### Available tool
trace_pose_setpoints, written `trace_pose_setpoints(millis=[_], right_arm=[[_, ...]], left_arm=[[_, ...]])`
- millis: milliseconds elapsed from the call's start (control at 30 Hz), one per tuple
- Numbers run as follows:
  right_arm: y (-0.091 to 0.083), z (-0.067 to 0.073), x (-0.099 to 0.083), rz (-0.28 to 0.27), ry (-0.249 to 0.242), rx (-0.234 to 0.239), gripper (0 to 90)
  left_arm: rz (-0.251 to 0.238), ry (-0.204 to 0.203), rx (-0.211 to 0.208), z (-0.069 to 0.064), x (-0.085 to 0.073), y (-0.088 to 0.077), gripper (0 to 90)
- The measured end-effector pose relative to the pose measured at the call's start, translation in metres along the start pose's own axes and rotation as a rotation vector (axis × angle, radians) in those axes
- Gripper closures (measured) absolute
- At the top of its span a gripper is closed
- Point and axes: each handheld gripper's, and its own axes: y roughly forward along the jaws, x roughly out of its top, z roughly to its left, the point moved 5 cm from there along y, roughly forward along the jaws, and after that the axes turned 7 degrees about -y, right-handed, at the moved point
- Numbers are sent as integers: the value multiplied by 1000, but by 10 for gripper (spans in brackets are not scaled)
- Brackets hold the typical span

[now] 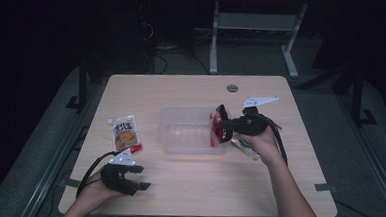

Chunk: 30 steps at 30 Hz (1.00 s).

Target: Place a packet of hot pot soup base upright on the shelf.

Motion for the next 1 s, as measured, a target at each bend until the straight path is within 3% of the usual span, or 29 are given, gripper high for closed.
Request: trace_pose_setpoints(millis=[133, 300, 367, 400, 633, 867, 1000], right_arm=[[7, 0, 0, 14, 1, -11, 855], [5, 0, 0, 3, 19, -35, 608], [4, -1, 0, 2, 20, -43, 565], [0, 0, 0, -14, 33, -61, 459], [-18, 7, 3, -51, 34, -83, 214], [-31, 19, -5, -10, -2, -79, 166], [-37, 27, -20, 36, -24, -93, 165]], left_arm=[[1, -12, -2, 0, 0, 0, 321], [6, -11, -5, 0, -1, 1, 322], [6, -13, -4, -1, -1, 1, 322], [11, -9, -2, 0, -1, 0, 322], [4, -14, -3, 1, -2, -1, 322], [2, -6, 2, 2, -1, -2, 318], [7, -31, -10, 1, -1, -1, 318]])
